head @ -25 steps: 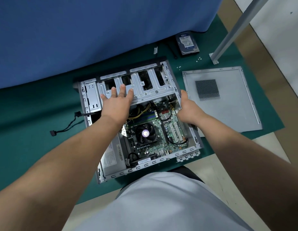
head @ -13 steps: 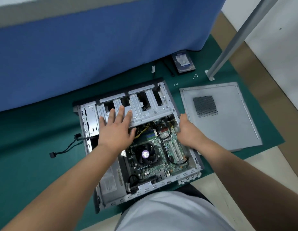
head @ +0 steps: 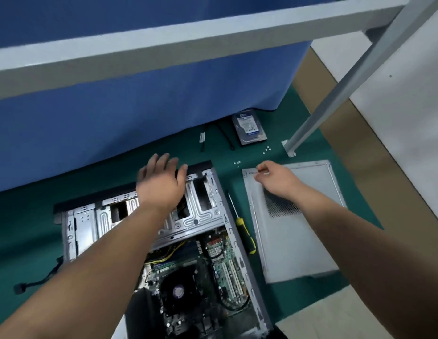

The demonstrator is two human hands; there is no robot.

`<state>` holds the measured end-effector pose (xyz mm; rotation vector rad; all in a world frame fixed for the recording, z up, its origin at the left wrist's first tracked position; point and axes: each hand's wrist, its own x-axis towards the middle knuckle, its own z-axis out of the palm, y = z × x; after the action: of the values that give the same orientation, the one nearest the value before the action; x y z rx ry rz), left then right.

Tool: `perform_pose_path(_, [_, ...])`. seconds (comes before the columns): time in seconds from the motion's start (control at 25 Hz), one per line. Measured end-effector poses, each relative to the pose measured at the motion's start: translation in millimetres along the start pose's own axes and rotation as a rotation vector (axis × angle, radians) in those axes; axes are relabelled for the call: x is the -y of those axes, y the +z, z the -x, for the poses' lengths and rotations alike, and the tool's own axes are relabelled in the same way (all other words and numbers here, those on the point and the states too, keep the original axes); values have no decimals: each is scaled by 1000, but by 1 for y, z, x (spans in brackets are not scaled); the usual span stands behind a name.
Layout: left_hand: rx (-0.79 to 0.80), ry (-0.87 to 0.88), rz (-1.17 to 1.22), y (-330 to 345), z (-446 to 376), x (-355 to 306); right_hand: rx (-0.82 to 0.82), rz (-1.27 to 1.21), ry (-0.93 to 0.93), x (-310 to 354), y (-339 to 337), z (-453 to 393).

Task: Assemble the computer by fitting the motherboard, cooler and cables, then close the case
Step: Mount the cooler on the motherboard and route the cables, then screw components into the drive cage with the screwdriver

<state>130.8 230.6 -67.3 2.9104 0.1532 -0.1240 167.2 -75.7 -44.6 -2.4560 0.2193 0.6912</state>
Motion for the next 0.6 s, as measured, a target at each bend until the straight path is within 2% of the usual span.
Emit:
perform_pose_path(0.12, [-163, 8, -43, 15, -2, 2, 46, 136, 50, -12, 5, -53])
perform_pose_path(0.28, [-284, 57, -88, 21, -5, 8, -116, 120, 79, 7, -3, -131])
perform_pose_path(0.4, [-369, 85, -98, 24, -4, 9, -141, 135, 102, 22, -1, -179])
perform_pose_path(0.48, [-396, 92, -104, 26, -3, 9, -159, 140, 167, 28, 6, -197])
perform_pose_path(0.6, [-392, 82, -101, 28, -4, 10, -229, 287, 231, 36, 17, -213])
